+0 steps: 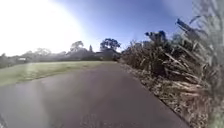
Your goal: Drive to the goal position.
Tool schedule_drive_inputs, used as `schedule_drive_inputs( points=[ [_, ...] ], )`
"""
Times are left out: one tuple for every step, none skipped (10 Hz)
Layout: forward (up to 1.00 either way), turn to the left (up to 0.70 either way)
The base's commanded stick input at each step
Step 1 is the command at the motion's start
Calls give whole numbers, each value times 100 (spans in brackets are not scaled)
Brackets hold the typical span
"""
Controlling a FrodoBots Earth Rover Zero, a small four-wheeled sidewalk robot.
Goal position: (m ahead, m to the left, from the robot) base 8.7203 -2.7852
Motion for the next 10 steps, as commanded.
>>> schedule_drive_inputs(
  points=[
    [70, 0],
    [70, 0],
    [70, 0],
    [70, 0],
    [70, 0],
    [70, 0],
    [70, 0],
    [70, 0],
    [70, 0],
    [70, 0]
  ],
)
